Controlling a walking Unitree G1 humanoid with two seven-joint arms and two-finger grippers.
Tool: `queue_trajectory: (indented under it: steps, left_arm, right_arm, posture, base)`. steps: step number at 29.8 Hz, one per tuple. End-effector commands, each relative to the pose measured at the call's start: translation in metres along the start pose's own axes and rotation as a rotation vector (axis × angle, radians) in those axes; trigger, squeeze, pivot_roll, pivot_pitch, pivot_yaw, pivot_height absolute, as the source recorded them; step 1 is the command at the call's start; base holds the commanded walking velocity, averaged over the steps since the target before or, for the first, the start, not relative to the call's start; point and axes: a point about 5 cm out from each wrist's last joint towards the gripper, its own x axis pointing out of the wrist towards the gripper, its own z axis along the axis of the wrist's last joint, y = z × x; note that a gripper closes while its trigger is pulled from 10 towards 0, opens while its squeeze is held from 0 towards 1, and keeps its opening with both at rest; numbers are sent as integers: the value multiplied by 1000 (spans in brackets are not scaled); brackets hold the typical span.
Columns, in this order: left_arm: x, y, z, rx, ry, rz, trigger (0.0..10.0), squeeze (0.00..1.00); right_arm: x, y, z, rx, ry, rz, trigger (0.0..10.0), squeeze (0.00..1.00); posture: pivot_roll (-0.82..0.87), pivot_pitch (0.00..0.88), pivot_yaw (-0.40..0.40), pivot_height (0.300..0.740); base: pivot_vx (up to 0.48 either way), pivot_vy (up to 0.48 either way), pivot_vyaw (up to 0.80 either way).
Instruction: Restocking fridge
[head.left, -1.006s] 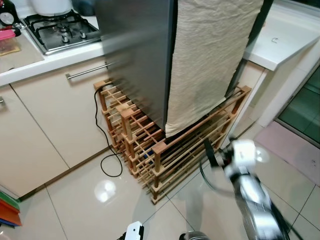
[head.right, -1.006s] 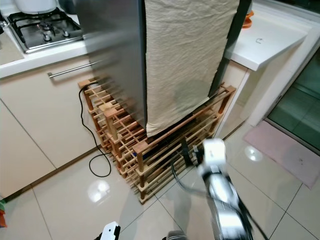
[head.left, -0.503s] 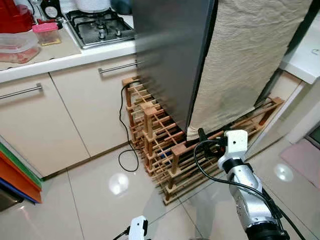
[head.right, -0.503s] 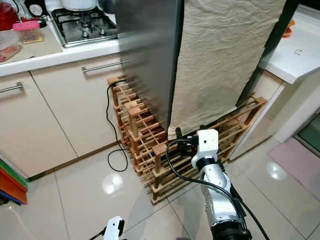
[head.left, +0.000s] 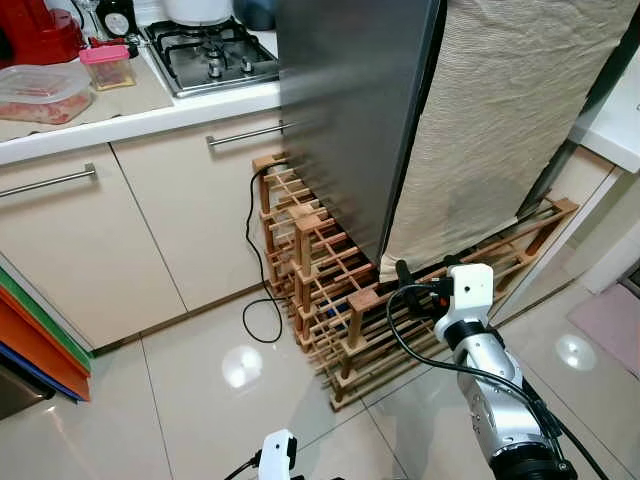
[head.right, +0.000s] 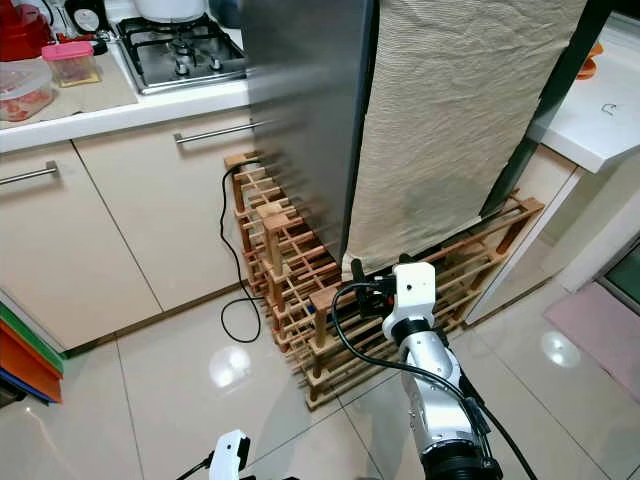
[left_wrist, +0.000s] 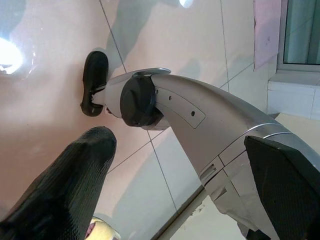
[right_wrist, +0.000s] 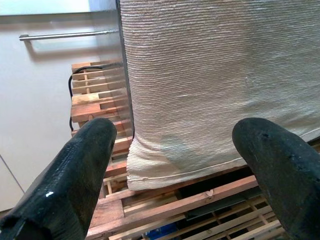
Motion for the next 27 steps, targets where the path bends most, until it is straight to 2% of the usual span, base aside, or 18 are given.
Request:
queue_trajectory:
  steps: [1, 27]
  left_arm:
    - [-114, -97, 252, 639, -1110, 266, 10000, 0]
    - [-114, -97, 252, 639, -1110, 266, 10000, 0]
  right_arm:
    - [2, -2, 4, -4, -20, -2, 10000, 0]
    - [2, -2, 4, -4, -20, -2, 10000, 0]
  posture:
    - [-70, 28, 26, 740]
    - [-70, 28, 26, 740]
  base:
    - [0, 0, 0]
    - [0, 0, 0]
